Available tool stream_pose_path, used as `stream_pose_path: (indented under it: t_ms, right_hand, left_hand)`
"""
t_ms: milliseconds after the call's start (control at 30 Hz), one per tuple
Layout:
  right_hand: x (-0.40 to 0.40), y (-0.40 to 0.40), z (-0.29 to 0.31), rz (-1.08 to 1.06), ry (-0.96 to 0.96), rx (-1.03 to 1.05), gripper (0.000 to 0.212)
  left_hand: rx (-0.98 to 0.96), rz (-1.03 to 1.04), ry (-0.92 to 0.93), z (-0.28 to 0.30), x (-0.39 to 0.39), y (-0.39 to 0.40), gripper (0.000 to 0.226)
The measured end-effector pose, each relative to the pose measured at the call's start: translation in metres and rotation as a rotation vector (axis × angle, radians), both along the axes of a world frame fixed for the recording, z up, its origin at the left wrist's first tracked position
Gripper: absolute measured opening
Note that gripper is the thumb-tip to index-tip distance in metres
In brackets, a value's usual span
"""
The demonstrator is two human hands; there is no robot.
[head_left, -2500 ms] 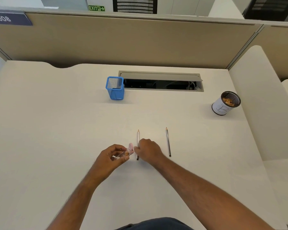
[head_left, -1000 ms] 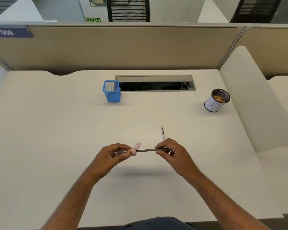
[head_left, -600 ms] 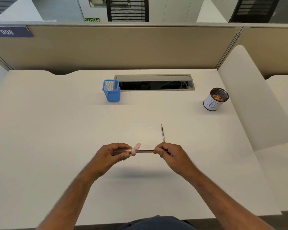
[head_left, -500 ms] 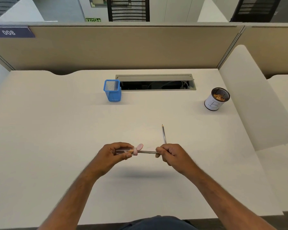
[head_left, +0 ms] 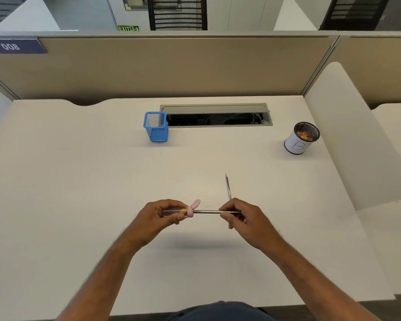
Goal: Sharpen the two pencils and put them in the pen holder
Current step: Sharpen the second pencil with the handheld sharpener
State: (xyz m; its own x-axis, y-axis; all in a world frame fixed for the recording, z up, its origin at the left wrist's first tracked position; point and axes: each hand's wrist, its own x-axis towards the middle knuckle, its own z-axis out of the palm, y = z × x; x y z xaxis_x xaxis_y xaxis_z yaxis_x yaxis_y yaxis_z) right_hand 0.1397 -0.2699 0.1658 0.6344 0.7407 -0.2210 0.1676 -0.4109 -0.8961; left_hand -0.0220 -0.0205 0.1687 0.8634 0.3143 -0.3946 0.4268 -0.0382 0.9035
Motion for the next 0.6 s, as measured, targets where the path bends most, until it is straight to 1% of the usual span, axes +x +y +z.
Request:
stream_pose_path:
  t_ms: [133, 200, 300, 367, 400, 500, 600]
  right_hand:
    - [-0.001, 0.003, 0.0, 0.008, 0.029, 0.019, 0.012]
    - [0.002, 0.004, 0.001, 0.039, 0.107, -0.015, 0.018]
    - [0.009, 0.007, 0.003, 0.08, 0.266, -0.07, 0.033]
    - [0.012, 0.01, 0.003, 0.099, 0.328, -0.076, 0.036]
    - [0.013, 0.01, 0.003, 0.105, 0.327, -0.065, 0.035]
    - [0.011, 0.01, 0.002, 0.124, 0.246, -0.036, 0.026]
    - [0.011, 0.006, 0.002, 0.14, 0.134, -0.042, 0.003]
  left_hand:
    - [0.016, -0.005, -0.012, 0.002, 0.001, 0.003, 0.02]
    - [0.023, -0.015, -0.008, 0.002, 0.0, 0.004, 0.021]
    - [0.007, -0.024, 0.002, 0.001, -0.001, 0.004, 0.022]
    - [0.012, -0.027, 0.008, -0.001, -0.002, 0.004, 0.022]
    - [0.013, -0.023, 0.012, -0.001, -0.002, 0.004, 0.021]
    - [-0.001, -0.014, 0.018, -0.002, 0.0, 0.005, 0.019]
    - [-0.008, -0.002, 0.016, -0.004, 0.0, 0.005, 0.018]
